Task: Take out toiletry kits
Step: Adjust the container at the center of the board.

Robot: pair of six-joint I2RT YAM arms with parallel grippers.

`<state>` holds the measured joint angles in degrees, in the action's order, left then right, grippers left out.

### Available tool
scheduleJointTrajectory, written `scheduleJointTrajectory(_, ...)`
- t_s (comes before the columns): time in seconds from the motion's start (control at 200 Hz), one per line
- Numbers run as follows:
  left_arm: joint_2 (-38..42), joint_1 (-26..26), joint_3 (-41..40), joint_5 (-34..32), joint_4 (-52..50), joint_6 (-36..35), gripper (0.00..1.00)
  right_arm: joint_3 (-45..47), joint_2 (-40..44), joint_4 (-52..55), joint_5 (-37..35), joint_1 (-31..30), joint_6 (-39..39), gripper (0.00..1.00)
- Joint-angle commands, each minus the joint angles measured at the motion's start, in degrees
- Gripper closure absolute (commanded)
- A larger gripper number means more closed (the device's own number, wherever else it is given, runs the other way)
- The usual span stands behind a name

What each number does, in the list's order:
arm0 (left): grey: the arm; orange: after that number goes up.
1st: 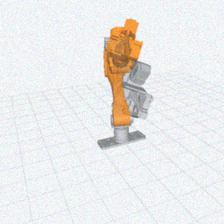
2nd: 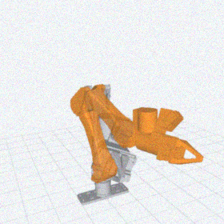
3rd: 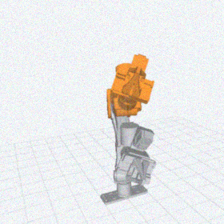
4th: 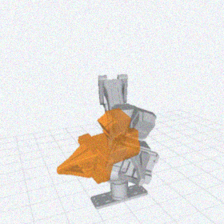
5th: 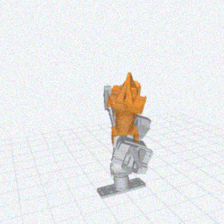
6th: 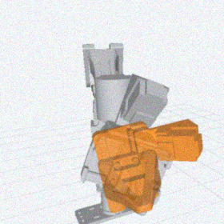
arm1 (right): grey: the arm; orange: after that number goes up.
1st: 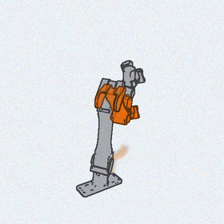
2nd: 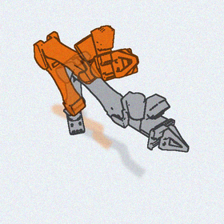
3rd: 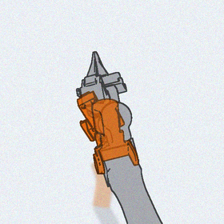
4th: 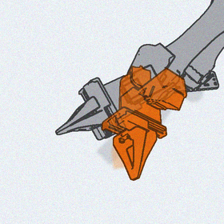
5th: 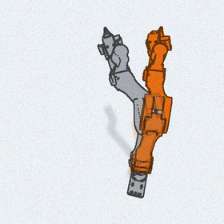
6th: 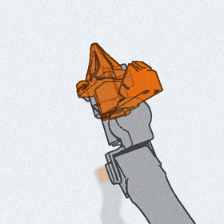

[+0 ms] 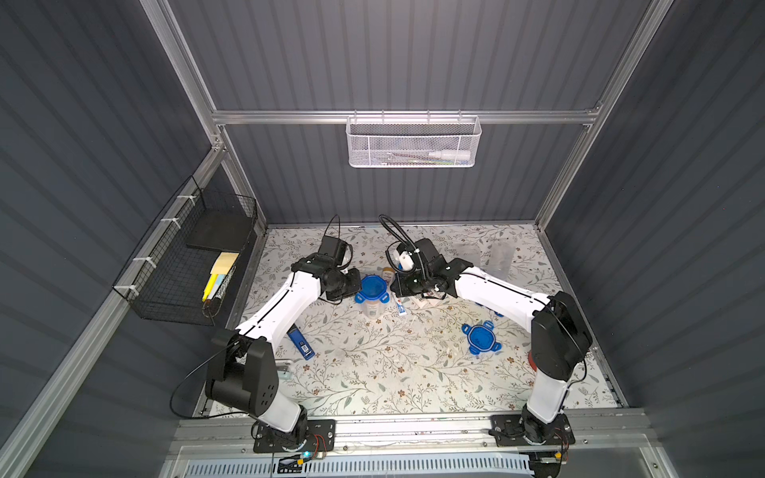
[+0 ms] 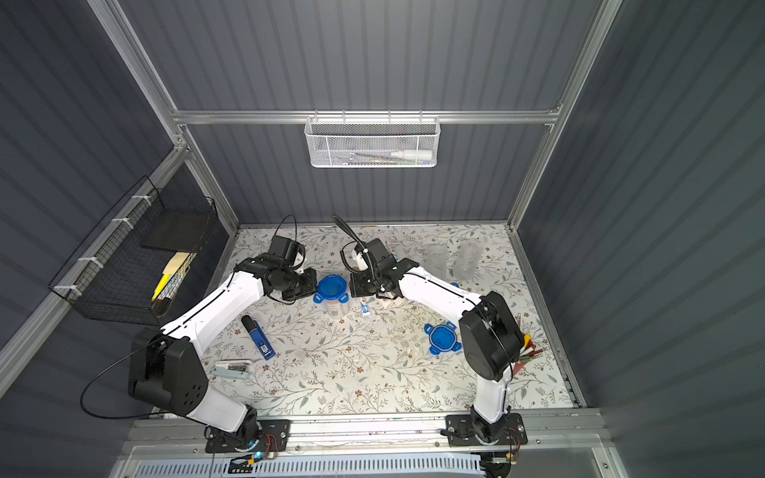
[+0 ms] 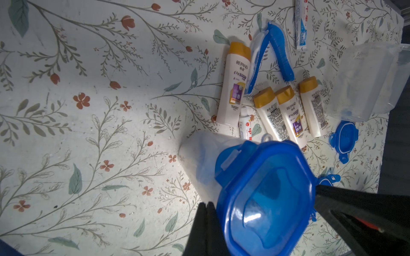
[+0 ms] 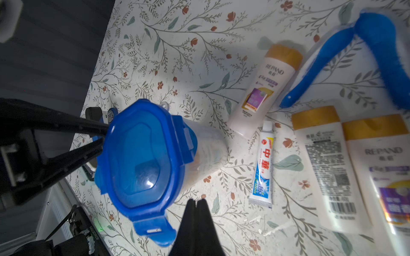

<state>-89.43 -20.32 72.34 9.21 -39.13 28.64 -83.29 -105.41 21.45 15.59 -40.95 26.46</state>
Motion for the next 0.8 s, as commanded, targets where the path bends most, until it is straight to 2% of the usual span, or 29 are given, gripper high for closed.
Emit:
scheduleJointTrajectory(0.0,-1.71,0.45,1.84,1.42,0.68,-1.5,1.0,-1.4,0.15,0.02,4.05,-0.5,0.04,1.0)
scheduleJointTrajectory(0.365,-5.13,1.5,3.73,2.95,2.56,-1.05,1.0,1.93,0.9,-4.04,8.26,-3.74,3.81,1.0)
scheduleJointTrajectory(0.795,-5.63,2.12,5.81,3.01,2.39,-1.13,1.0,5.31,3.43,-6.78,8.61,-6.42,5.85,1.0)
